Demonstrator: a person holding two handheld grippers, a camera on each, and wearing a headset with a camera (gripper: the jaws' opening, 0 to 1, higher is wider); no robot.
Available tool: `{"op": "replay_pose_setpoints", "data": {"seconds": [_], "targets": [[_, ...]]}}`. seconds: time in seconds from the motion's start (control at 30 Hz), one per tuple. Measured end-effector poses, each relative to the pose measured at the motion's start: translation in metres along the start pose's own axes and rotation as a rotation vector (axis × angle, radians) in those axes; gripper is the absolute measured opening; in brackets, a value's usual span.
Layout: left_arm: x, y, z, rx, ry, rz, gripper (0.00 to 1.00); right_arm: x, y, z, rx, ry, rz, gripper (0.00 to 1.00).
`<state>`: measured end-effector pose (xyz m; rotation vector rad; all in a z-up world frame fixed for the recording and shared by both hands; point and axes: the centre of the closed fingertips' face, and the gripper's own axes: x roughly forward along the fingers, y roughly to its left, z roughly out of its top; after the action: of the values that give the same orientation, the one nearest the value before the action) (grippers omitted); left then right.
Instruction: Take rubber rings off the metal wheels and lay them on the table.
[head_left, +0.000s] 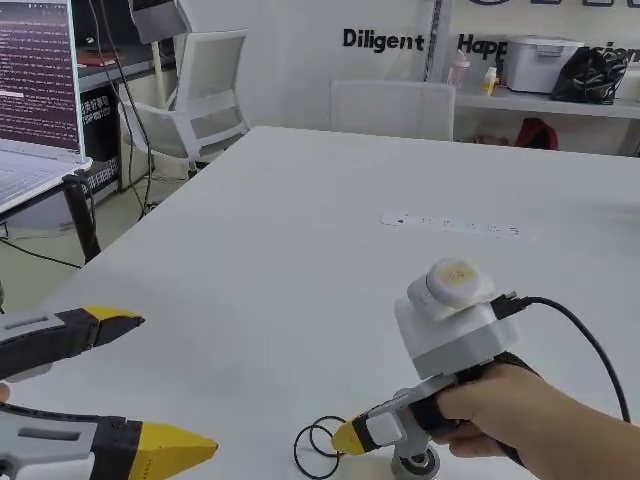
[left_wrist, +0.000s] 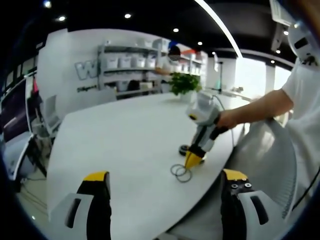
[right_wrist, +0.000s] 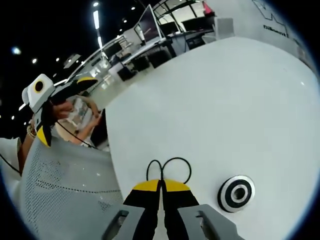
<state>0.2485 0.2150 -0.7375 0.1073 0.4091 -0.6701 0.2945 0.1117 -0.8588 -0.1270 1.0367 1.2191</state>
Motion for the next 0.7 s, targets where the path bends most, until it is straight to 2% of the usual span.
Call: {"op": "replay_pose_setpoints", "data": {"seconds": [0.4, 0.7], "targets": [[-0.005, 0.004, -0.001, -0.016, -0.007, 0.023, 0.92, 0.002, -0.006, -0.006, 0.009, 0.001, -0.019, 0.0], [-0.003, 0.002, -0.001, -0.018, -0.004, 0.021, 0.92, -0.012, -0.016, -0.001, 0.016, -0.029, -0.042, 0.02]]}}
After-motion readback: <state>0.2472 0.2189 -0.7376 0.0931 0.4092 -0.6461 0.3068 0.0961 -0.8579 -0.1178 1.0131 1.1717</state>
